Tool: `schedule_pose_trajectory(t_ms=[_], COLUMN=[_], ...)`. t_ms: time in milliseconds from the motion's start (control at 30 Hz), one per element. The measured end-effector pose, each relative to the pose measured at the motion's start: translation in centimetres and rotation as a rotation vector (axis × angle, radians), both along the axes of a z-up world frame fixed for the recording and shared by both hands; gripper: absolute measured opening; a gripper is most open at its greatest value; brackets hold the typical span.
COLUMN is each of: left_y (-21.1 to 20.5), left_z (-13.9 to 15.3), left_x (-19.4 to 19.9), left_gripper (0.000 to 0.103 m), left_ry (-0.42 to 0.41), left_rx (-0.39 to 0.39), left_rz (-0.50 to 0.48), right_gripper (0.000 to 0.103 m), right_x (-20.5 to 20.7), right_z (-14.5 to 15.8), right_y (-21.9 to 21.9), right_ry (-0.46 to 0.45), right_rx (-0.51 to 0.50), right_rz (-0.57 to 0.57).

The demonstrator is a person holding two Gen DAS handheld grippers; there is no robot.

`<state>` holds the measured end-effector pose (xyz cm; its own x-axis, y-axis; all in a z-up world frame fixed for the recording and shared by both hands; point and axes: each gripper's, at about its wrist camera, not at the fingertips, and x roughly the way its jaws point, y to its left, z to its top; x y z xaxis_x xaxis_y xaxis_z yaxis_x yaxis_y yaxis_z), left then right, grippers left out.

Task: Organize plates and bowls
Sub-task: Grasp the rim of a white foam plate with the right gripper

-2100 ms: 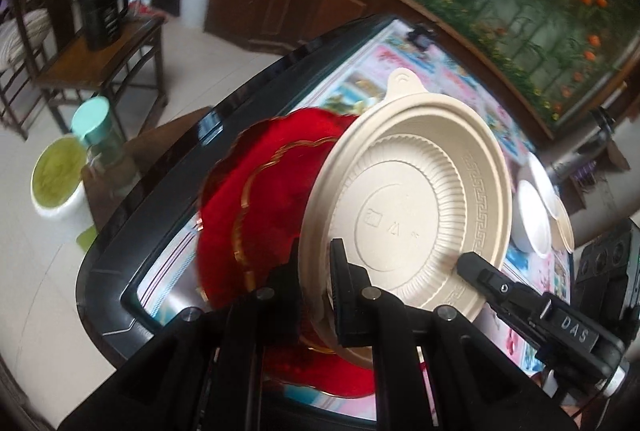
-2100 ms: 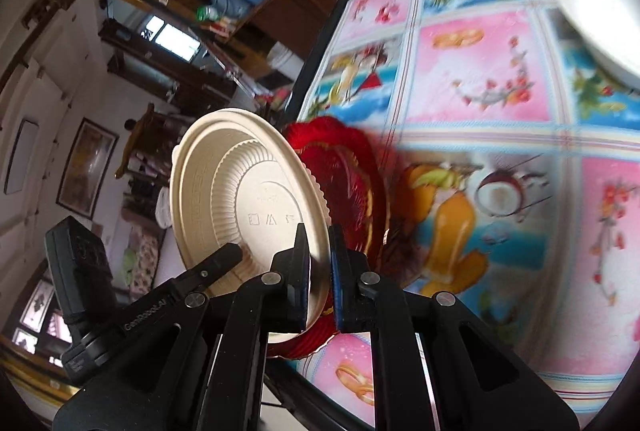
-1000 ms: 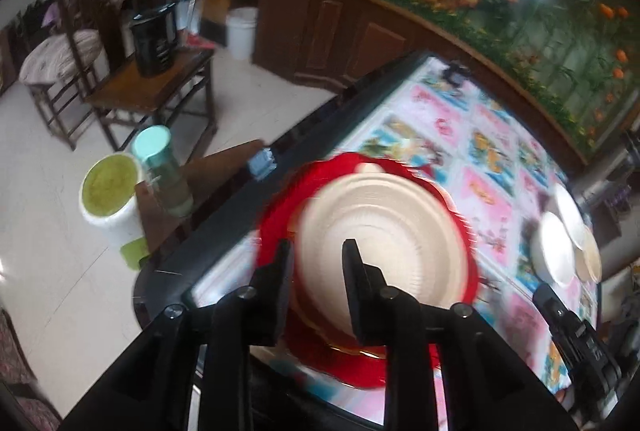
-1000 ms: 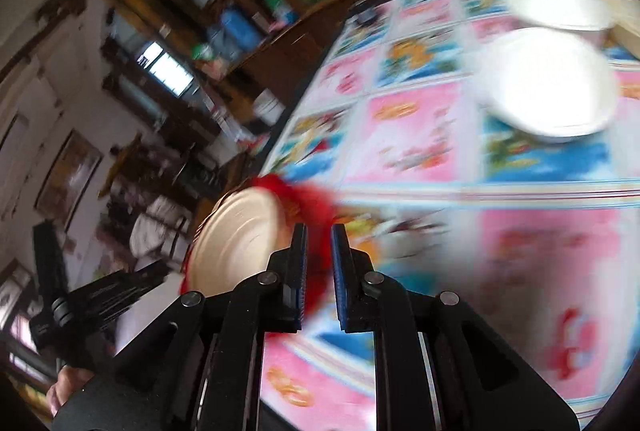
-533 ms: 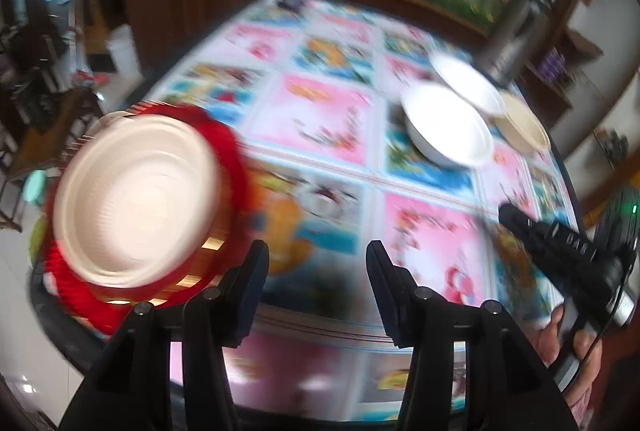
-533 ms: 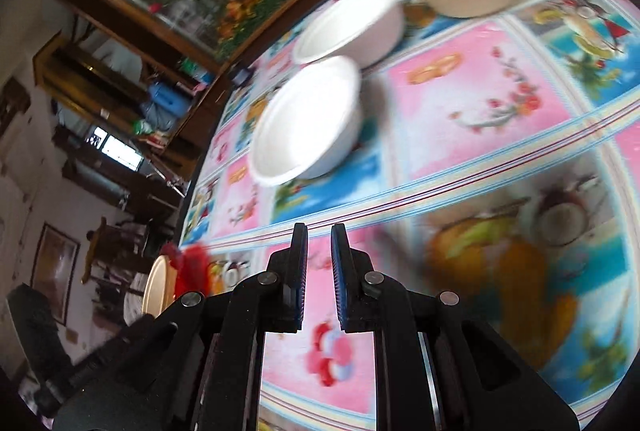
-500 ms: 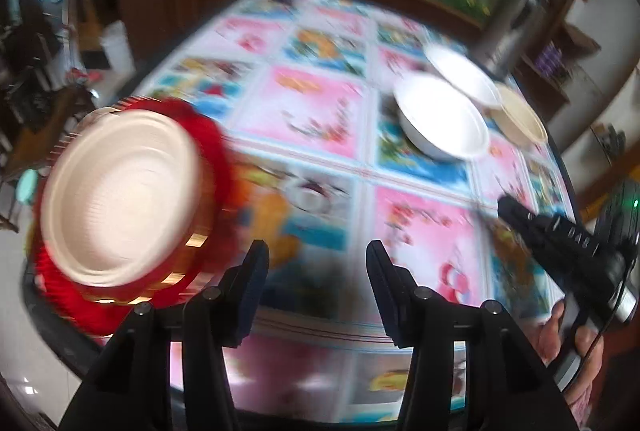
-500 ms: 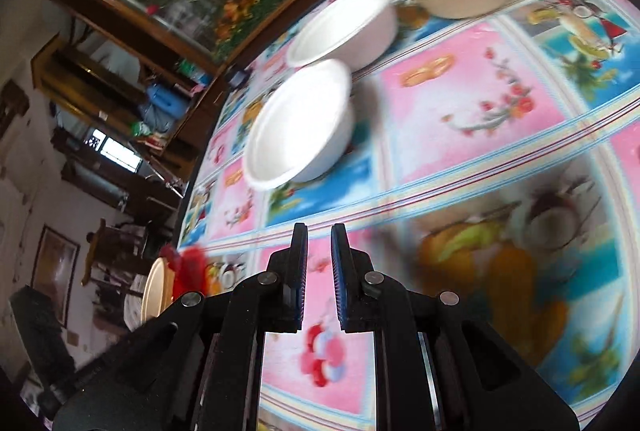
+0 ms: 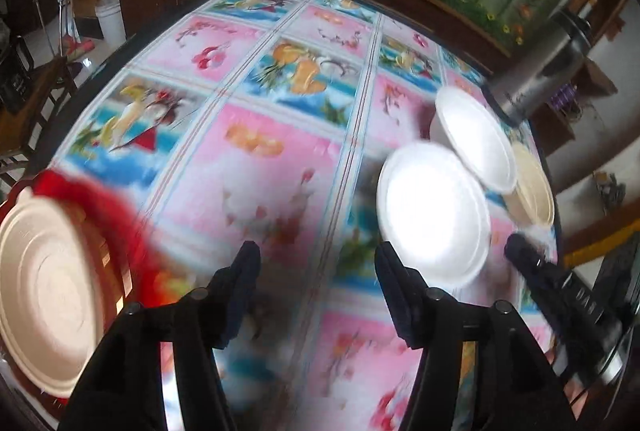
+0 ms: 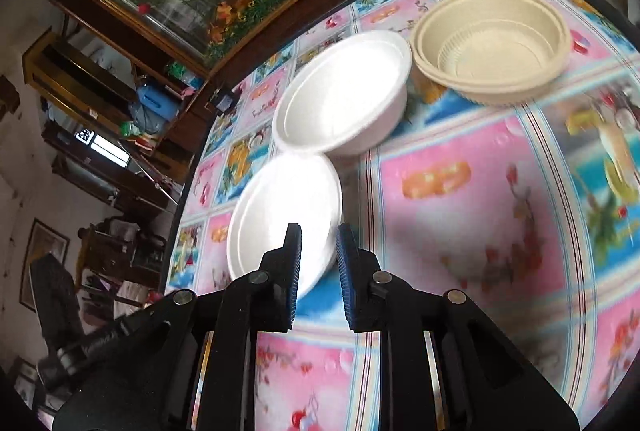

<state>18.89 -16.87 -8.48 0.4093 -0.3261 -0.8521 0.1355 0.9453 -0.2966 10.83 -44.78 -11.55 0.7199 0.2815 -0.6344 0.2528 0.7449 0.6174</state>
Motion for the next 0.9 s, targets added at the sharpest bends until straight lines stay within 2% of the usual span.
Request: schedule_pose_trajectory(t_ms=[200, 500, 767, 800, 833, 900], left_y=[-1.9, -4.4, -5.9, -6.0, -6.0, -6.3], left_z=[-1.7, -3.6, -3.9, -4.0, -4.0, -4.2], left_x=[3.4, 4.6, 4.3, 4.2, 4.2, 4.1], left_gripper=[0.060, 0.060, 0.058, 0.055, 0.042, 0.025], left_ry=[0.075, 0.128, 0.094, 0.088, 0.084, 0.083], left_rx=[-0.036, -0.070, -0.054, -0.053, -0.053, -0.046], left_rz=[0.024, -0.001, -0.024, -0.024, -0.026, -0.034], right_gripper=[0.018, 0.018, 0.018, 0.018, 0.018, 0.017], right_x=[2.0, 2.8, 3.3, 3.2, 3.2, 3.1], right_z=[-1.5, -2.7, -3.4, -3.5, -3.6, -3.7], right_y=[-0.8, 0.1, 0.0, -0.1, -0.1, -0.2], right_ry=[0.042, 0.089, 0.082, 0.082, 0.084, 0.080], right_rx=[0.069, 0.079, 0.113, 0.121, 0.126, 0.125], right_rz=[0.018, 0.044, 0.020, 0.016, 0.012, 0.001])
